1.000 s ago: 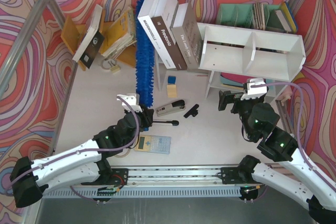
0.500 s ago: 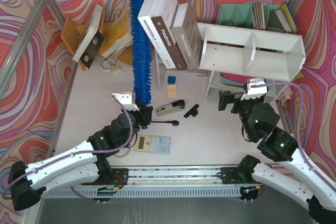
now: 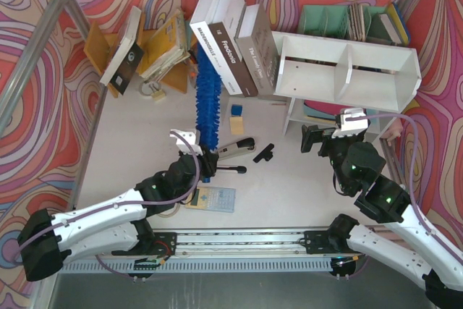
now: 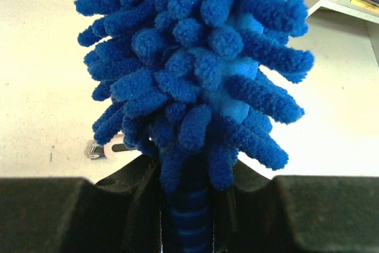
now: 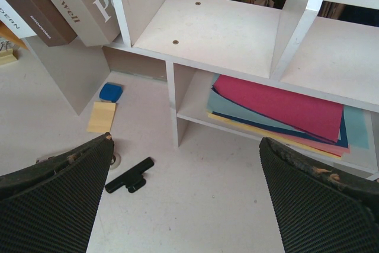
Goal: Dust the bookshelf with a duster
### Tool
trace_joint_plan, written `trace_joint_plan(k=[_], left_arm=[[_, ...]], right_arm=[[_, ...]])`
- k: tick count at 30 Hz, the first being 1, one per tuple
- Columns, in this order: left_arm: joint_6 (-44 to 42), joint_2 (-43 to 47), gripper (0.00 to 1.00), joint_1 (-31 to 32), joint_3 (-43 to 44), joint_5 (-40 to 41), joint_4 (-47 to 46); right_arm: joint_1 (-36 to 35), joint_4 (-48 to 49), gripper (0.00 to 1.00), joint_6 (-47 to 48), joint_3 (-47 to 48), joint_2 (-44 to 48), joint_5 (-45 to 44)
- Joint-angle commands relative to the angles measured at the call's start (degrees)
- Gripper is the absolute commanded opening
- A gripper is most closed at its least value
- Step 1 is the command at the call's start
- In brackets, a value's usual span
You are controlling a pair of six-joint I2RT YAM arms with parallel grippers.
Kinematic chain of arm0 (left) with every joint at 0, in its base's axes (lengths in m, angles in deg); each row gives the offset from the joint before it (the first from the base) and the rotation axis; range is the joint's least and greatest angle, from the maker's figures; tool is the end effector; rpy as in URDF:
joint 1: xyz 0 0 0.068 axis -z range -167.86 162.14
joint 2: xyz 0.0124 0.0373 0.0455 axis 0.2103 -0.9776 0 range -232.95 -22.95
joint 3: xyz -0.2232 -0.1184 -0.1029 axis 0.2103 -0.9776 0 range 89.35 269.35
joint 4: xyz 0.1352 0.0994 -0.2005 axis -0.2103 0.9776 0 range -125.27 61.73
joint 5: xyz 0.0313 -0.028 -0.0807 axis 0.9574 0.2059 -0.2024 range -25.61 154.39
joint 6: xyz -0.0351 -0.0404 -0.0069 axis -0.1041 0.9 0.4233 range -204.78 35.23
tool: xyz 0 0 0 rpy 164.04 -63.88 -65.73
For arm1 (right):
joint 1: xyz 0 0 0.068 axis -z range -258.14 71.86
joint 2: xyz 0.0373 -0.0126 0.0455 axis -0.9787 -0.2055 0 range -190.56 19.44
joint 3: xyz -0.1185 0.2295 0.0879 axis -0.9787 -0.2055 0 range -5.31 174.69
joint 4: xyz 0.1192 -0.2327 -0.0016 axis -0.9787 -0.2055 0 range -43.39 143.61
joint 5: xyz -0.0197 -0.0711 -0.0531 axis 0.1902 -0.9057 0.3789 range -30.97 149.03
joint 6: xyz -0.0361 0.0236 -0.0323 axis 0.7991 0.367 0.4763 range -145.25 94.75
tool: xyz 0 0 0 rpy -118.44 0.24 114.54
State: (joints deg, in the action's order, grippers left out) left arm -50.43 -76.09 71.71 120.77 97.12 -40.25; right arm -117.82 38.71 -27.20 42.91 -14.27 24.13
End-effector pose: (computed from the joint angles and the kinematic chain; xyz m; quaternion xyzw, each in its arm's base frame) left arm 0.1234 -0.1723 0.2599 0.0042 0.7881 -0.2640 0.5560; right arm 0.1097 0.0646 0.3789 -0.0189 0.7088 0.0400 0.7040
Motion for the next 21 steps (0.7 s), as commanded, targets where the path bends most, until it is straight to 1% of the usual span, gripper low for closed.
trace_joint_plan(k=[1,8,10,14,21], left_arm=[[0.6,0.1,0.0,-0.2,-2.8,0.8,-2.8],[1.7,0.3,0.0,-0.2,-5.4,2.1,-2.3],[3.8,0.7,0.0,-0.3,-6.1,3.0,-1.4],[7.4,2.4,0.0,-0.3,-9.1,2.1,-3.7],[7.8,-1.7,0.0,-0.4,-8.0,-0.5,-1.2]], right_arm=[[0.2,0.4,0.99,0.0,-0.2,0.4,-0.7],[0.2,0.5,0.99,0.1,-0.2,0.0,-0.7],[0.2,0.4,0.99,0.0,-0.2,0.0,-0.7],[0.2,0.4,0.99,0.1,-0.2,0.1,-0.7],[0.2,0.3,0.99,0.0,-0.2,0.0,-0.7]])
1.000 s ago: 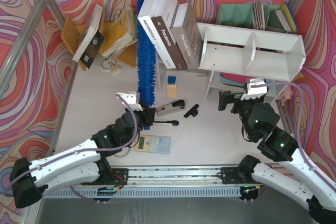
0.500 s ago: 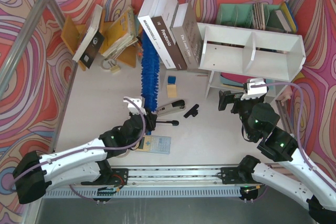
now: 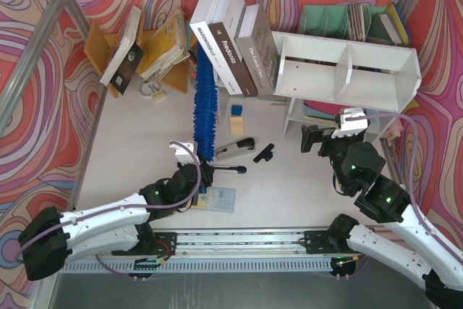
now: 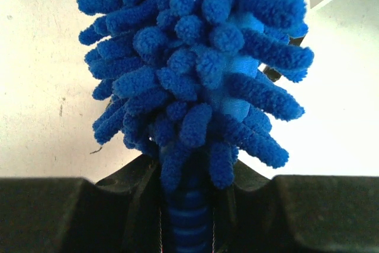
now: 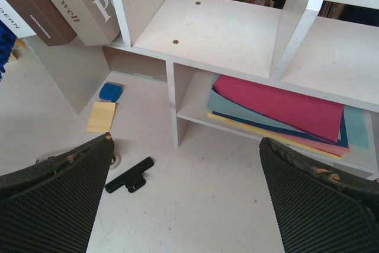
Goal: Dust the bookshelf with a duster
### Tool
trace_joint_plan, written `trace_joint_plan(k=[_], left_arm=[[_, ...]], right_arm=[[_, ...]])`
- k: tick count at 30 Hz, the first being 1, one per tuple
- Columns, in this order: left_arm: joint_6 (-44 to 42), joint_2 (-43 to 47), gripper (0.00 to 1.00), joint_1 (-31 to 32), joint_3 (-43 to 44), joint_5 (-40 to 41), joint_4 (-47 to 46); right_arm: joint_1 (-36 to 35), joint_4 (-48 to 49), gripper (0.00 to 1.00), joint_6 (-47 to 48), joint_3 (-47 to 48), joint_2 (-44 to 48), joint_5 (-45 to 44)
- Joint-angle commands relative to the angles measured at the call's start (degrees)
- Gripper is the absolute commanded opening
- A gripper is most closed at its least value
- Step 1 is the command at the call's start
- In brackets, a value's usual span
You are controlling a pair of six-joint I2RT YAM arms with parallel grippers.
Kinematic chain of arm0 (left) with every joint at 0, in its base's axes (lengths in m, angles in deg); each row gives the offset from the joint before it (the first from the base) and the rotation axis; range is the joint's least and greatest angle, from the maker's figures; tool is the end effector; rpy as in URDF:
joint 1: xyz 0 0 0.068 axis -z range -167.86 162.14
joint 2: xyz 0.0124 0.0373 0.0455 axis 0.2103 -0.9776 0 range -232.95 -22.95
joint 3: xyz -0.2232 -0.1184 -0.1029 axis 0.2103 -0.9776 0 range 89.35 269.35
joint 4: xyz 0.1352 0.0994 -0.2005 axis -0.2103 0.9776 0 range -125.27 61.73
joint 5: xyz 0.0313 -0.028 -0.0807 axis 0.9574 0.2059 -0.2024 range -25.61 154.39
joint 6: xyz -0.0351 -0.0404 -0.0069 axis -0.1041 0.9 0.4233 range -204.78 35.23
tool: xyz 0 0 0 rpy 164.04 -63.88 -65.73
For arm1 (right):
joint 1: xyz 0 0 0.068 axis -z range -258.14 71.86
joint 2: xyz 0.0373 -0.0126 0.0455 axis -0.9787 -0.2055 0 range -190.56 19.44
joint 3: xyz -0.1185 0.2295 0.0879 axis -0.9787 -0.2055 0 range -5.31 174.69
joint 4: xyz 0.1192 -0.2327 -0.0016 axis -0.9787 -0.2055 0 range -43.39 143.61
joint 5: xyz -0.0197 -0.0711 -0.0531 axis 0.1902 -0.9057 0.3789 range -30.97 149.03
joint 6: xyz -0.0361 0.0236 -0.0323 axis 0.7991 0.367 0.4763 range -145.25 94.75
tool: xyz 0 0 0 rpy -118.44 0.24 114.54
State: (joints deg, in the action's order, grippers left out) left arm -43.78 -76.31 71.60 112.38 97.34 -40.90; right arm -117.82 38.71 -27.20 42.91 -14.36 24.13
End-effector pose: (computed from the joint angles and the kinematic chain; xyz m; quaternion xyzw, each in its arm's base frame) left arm 0.1175 -0.1613 0.2100 -0.0214 0.8215 -0.2448 0.5145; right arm 0.1100 0.0649 0.3787 -0.0192 0.7093 0.0397 0.7036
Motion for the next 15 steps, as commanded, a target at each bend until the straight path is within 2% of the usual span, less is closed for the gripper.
trace_joint_plan(k=[1,7,15], left_arm=[[1.3,-1.9,0.0,-0.3,0.7,-0.7,0.0],[-1.3,1.2,0.0,-0.3,3.7,0.6,2.7],[-9.8,4.6,0.0,-0.5,12.7,1.6,6.8]], right_arm=[[0.2,0.2,0.99,-0.1,-0.2,0.1,-0.7],[0.2,0.2,0.99,-0.1,-0.2,0.3,-0.7],[0.2,0.2,0.99,-0.2,-0.2,0.2,-0.5]])
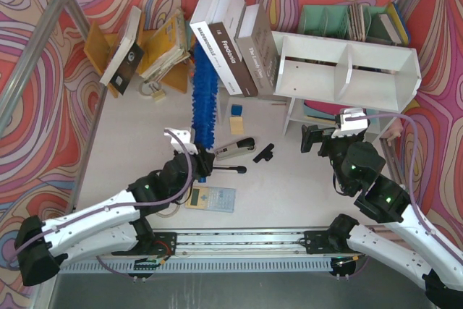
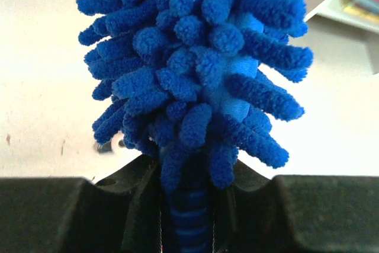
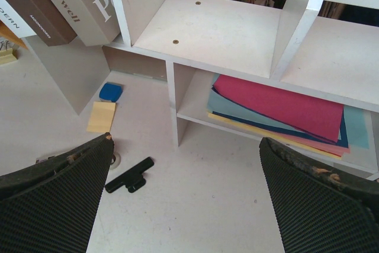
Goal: Dust the bookshelf with a duster
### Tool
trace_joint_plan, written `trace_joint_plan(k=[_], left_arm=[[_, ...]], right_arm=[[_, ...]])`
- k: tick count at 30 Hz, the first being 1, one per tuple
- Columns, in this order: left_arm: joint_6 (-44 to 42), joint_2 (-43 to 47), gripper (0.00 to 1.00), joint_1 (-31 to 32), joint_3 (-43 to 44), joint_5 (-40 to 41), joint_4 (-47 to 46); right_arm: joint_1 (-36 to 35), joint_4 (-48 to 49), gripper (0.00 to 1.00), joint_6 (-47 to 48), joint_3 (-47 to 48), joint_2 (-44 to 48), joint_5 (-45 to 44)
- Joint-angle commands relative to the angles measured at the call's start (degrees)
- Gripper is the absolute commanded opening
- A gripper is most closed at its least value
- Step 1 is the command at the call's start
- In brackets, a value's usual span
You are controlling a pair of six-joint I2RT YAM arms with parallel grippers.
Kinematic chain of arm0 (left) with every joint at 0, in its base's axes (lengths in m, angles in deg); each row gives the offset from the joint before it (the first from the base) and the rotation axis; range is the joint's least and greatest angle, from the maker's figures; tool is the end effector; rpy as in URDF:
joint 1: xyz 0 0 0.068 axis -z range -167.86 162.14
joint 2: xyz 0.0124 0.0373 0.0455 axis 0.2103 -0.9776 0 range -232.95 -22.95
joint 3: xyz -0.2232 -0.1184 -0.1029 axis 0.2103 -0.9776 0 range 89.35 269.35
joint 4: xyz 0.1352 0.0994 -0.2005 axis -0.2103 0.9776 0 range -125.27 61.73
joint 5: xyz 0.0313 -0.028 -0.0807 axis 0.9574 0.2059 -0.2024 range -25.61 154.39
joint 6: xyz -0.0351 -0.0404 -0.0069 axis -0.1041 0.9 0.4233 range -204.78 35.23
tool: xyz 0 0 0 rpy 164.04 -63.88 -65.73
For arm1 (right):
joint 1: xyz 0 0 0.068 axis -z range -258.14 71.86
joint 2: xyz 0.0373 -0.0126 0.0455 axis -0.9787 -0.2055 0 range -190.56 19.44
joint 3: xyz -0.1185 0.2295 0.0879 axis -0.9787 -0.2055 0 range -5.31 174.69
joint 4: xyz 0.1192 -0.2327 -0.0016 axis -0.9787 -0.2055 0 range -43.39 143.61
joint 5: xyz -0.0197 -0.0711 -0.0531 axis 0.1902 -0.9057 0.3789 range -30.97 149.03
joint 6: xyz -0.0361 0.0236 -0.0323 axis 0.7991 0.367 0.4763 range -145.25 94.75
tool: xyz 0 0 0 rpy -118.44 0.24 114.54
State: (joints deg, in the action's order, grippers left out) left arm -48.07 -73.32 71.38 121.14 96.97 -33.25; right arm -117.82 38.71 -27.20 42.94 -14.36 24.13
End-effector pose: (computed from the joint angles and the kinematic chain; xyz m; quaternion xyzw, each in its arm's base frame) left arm 0.1188 -0.1624 0.2590 -0.0023 0.8051 -0.2515 0.5371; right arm 0.1099 0.0649 0.3789 -0.0191 0.7091 0.0398 0.7037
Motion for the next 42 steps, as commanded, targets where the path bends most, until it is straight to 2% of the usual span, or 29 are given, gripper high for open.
trace_joint_plan(k=[1,12,22,25,28,35,42], left_arm=[[-5.8,1.4,0.0,-0.5,4.5,2.0,-0.8],[-1.2,-1.1,0.0,-0.8,1.4,0.6,-1.8],[9.7,-8.1,0.0,-0.8,-5.7,-3.7,-7.5],[8.4,-9.8,0.0,-0.8,-5.3,-6.3,-9.2],[6.2,-10.0,0.0,-0.8,-3.3,-5.5,-7.2],[-2.2,-3.5,0.0,-1.4,3.4,-1.3,1.0],[-5.3,0.7,0.0,-2.7,5.1,-1.6,4.1]], right_arm=[[0.2,0.2,0.99,-0.2,-0.2,0.2,-0.5],[0.2,0.2,0.99,-0.1,-0.2,0.6,-0.6],[0.2,0.1,0.99,-0.2,-0.3,0.8,-0.7],[0.2,0.1,0.99,-0.2,-0.3,0.8,-0.6],[0.2,0.1,0.99,-0.2,-0.3,0.7,-0.6],[0.2,0.2,0.99,-0.2,-0.2,0.7,-0.6],[0.2,0.4,0.99,-0.1,-0.3,0.4,-0.5]])
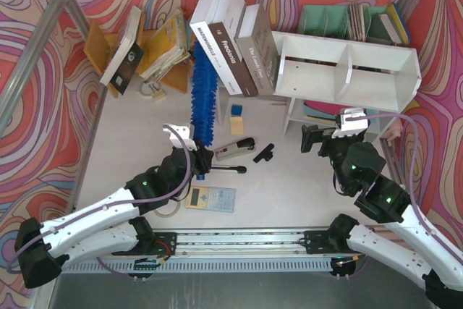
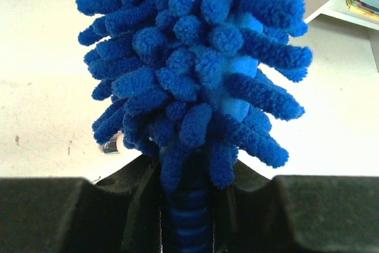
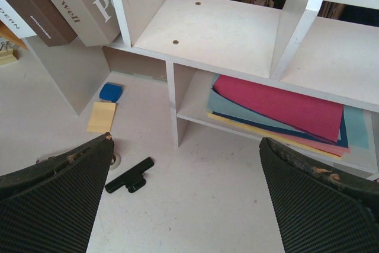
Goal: Dust the bookshelf with a duster
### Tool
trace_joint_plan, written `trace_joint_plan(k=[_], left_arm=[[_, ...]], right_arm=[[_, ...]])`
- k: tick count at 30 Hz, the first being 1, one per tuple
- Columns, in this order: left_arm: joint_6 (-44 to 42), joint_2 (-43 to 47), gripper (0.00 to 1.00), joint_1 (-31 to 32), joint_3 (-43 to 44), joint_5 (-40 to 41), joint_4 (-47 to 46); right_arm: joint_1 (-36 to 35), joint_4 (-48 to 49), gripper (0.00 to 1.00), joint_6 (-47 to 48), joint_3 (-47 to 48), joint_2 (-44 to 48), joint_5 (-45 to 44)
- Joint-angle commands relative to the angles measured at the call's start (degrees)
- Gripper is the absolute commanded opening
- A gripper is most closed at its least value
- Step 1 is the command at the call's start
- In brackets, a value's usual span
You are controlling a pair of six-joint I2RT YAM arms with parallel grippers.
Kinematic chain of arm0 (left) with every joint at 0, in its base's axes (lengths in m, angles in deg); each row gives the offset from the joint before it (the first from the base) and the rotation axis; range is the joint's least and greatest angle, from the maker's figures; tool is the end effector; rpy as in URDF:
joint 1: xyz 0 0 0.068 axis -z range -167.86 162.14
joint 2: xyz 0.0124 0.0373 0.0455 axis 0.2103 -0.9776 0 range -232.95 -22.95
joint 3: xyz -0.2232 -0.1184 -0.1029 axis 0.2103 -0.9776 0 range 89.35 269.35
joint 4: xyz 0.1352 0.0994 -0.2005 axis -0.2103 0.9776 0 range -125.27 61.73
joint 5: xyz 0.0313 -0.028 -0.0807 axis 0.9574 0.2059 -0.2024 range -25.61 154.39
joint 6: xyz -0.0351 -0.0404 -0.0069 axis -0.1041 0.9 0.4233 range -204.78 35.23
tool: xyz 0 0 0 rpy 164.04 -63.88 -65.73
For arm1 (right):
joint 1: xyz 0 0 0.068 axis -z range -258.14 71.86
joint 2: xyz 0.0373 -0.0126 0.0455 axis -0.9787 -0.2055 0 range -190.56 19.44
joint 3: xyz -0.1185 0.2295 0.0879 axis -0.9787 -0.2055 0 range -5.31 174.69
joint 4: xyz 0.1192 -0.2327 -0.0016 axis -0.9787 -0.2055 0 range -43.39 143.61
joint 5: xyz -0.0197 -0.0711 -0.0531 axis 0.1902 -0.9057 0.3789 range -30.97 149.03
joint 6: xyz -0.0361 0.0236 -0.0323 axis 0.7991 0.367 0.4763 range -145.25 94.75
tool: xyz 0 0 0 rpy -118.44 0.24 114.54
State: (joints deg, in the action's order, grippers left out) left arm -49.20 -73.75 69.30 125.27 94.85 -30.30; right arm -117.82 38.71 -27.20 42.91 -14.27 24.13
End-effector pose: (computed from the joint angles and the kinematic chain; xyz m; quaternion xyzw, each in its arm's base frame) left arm 0.1256 -0.1616 0.2776 -0.0003 0.8040 -0.2529 0.5382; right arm 0.1097 0.0646 0.3789 -0.0189 0.7088 0.0400 0.7040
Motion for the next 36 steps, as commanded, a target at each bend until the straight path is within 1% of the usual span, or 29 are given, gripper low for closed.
trace_joint_plan(k=[1,7,11,22,26,29,36], left_arm=[[-4.3,1.0,0.0,-0.8,1.0,0.0,1.2],[-4.2,-0.1,0.0,-1.0,-0.9,-4.2,1.9],[-2.7,-0.1,0.0,-1.2,-2.1,-5.5,4.9],[1.2,1.1,0.0,-1.5,-10.0,-9.7,7.4],[1.9,-0.8,0.0,-2.1,-9.9,-10.6,9.4],[1.8,-1.2,0.0,-3.0,-9.5,-9.3,12.1],[0.2,5.1,0.0,-4.5,-5.8,-6.3,13.7]], right_arm=[[0.2,0.4,0.99,-0.1,-0.2,0.3,-0.5],[0.2,0.4,0.99,-0.1,-0.2,-0.2,-0.5],[0.2,0.5,0.99,-0.1,-0.2,-0.5,-0.6],[0.2,0.5,0.99,-0.1,-0.1,-0.8,-0.6],[0.2,0.4,0.99,-0.3,-0.1,-0.8,-0.6],[0.2,0.5,0.99,-0.3,-0.1,-0.7,-0.6],[0.2,0.4,0.99,-0.4,-0.2,-0.3,-0.4]])
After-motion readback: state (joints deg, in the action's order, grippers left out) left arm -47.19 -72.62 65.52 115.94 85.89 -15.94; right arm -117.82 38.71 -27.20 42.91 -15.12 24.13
